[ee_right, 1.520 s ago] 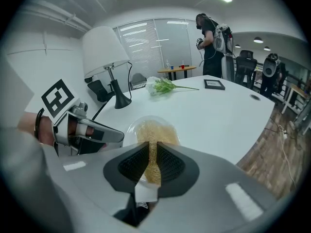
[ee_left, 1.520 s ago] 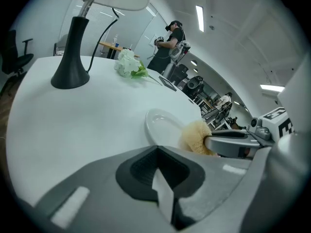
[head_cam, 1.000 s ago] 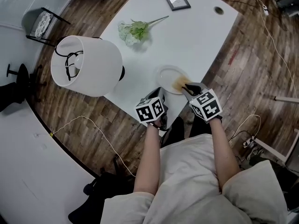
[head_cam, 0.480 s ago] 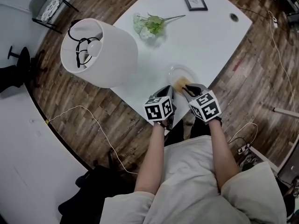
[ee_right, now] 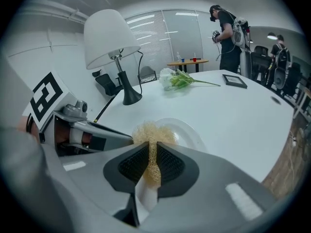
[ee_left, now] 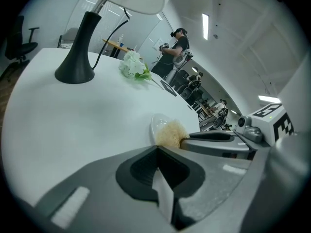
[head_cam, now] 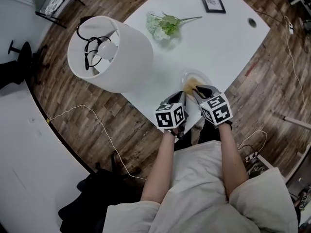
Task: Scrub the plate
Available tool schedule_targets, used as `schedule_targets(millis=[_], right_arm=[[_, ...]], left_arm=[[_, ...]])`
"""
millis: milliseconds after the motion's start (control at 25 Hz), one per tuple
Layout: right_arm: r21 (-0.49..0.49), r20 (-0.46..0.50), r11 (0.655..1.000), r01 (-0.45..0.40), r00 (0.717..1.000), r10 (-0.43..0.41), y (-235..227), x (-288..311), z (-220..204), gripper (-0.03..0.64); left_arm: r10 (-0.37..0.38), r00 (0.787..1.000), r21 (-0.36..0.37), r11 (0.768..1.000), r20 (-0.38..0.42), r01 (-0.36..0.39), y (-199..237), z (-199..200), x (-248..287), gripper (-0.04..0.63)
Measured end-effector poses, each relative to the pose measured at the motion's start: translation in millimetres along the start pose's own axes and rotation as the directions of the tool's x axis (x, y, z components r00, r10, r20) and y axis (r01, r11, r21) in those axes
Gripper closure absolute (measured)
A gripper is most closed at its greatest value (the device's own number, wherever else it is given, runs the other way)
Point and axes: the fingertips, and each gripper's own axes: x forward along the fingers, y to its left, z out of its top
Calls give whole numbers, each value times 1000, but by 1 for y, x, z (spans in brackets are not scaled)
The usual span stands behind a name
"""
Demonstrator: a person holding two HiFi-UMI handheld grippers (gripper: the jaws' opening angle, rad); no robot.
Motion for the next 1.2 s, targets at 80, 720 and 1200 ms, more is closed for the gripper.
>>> schedule_targets(millis=[80, 720, 1200], right_arm=[[2, 0, 1000, -5, 1000, 5, -1, 3, 4, 546], [-19, 23, 998, 59, 998, -58, -29, 17, 39, 545], [50, 74, 972, 229, 970, -232, -76, -33, 22, 545]], left_arm=[[-11, 1000, -17, 1000, 0, 11, 1, 0, -1, 595], [-1, 999, 20, 1000, -41, 2, -2, -4, 3, 594], [4, 1000, -2, 1000, 0, -4, 9, 2, 5, 595]])
